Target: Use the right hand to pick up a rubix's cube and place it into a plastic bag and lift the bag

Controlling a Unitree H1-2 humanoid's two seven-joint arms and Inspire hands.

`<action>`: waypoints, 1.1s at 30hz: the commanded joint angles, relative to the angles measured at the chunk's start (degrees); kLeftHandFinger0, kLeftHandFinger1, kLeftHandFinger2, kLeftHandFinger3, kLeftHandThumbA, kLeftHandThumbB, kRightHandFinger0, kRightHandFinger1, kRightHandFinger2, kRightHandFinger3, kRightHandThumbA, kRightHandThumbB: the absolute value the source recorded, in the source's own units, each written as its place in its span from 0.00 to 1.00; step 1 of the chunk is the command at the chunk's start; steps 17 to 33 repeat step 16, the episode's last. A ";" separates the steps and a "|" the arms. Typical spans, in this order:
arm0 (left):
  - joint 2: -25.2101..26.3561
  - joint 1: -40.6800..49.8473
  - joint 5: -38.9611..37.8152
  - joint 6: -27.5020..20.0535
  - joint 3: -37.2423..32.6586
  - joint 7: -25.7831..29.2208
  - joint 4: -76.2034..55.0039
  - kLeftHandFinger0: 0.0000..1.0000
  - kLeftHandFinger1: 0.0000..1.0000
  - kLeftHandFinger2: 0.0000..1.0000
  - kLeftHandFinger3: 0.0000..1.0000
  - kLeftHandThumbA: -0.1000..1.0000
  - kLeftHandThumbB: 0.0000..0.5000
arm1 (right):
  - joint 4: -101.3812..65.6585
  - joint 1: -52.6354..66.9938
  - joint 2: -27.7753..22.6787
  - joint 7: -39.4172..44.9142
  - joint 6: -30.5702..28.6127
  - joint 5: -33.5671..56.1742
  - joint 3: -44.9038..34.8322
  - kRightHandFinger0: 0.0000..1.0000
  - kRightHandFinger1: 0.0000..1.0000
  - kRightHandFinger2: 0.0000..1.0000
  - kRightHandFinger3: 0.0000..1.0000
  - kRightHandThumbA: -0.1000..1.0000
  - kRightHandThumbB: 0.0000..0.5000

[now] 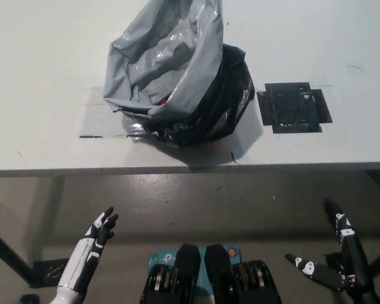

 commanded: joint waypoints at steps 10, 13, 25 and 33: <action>1.30 -0.60 -0.69 -3.99 -0.03 -1.04 -2.73 1.00 1.00 1.00 1.00 1.00 0.53 | 2.18 -1.74 1.30 3.61 -12.56 1.54 0.09 1.00 1.00 1.00 1.00 1.00 0.62; 1.32 -0.73 -0.28 -3.68 0.06 -0.70 -2.79 1.00 1.00 1.00 1.00 1.00 0.55 | 2.20 -1.99 1.34 4.30 -12.56 1.81 -0.01 1.00 1.00 1.00 1.00 1.00 0.60; 1.37 -0.89 -0.51 -3.62 0.08 -0.85 -2.80 1.00 1.00 1.00 1.00 1.00 0.54 | 2.30 -2.24 1.26 4.77 -12.56 1.95 -0.04 1.00 1.00 1.00 1.00 1.00 0.57; 1.37 -0.89 -0.51 -3.62 0.08 -0.85 -2.80 1.00 1.00 1.00 1.00 1.00 0.54 | 2.30 -2.24 1.26 4.77 -12.56 1.95 -0.04 1.00 1.00 1.00 1.00 1.00 0.57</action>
